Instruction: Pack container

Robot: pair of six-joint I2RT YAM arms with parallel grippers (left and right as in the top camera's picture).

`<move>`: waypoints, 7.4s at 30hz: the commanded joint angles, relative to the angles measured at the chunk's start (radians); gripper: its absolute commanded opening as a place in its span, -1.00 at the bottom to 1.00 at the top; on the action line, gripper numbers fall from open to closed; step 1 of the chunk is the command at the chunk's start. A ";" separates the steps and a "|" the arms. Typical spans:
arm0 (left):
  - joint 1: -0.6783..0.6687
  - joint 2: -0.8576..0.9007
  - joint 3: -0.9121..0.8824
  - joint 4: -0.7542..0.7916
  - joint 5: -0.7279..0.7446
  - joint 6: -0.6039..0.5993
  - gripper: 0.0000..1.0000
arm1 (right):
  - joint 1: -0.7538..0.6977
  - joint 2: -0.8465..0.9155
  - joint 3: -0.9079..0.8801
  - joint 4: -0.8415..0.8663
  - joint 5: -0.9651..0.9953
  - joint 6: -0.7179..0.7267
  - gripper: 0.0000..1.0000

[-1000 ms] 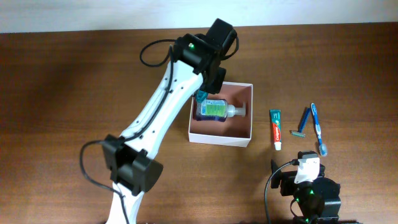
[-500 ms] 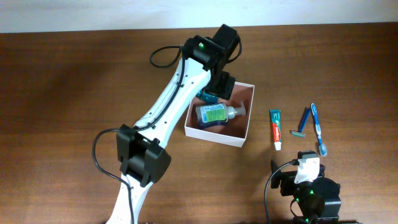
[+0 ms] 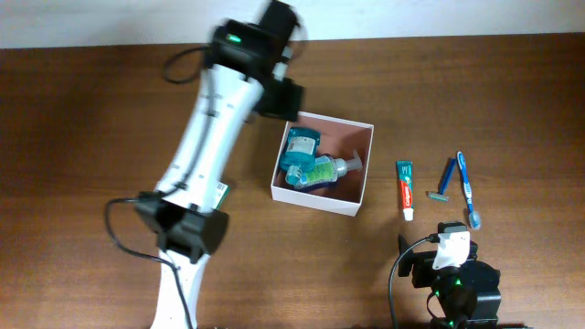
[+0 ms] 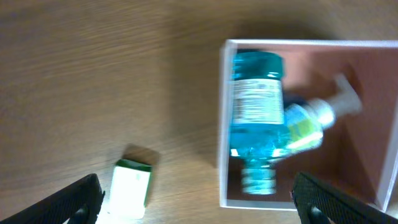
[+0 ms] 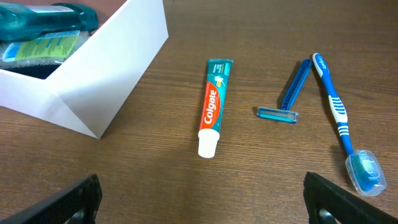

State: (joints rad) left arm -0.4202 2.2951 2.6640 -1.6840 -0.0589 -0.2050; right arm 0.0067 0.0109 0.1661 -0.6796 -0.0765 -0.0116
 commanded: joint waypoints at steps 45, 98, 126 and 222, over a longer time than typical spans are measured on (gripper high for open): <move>0.307 -0.472 -1.308 0.630 0.067 0.266 0.99 | -0.008 -0.008 -0.005 0.000 -0.009 0.001 0.97; -0.238 -0.172 -0.616 0.513 0.103 0.273 0.39 | -0.008 -0.008 -0.005 0.000 -0.009 0.001 0.97; 0.462 -0.250 -0.085 -0.004 0.093 0.191 0.99 | -0.008 -0.008 -0.005 0.000 -0.009 0.001 0.97; 0.533 -0.250 -0.085 -0.003 0.069 0.191 0.99 | 0.327 1.547 1.308 -0.392 -0.052 0.351 -0.78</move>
State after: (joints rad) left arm 0.1089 2.0766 2.5641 -1.6871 0.0181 -0.0048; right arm 0.2626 1.4986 1.4830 -1.1023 -0.1261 0.2665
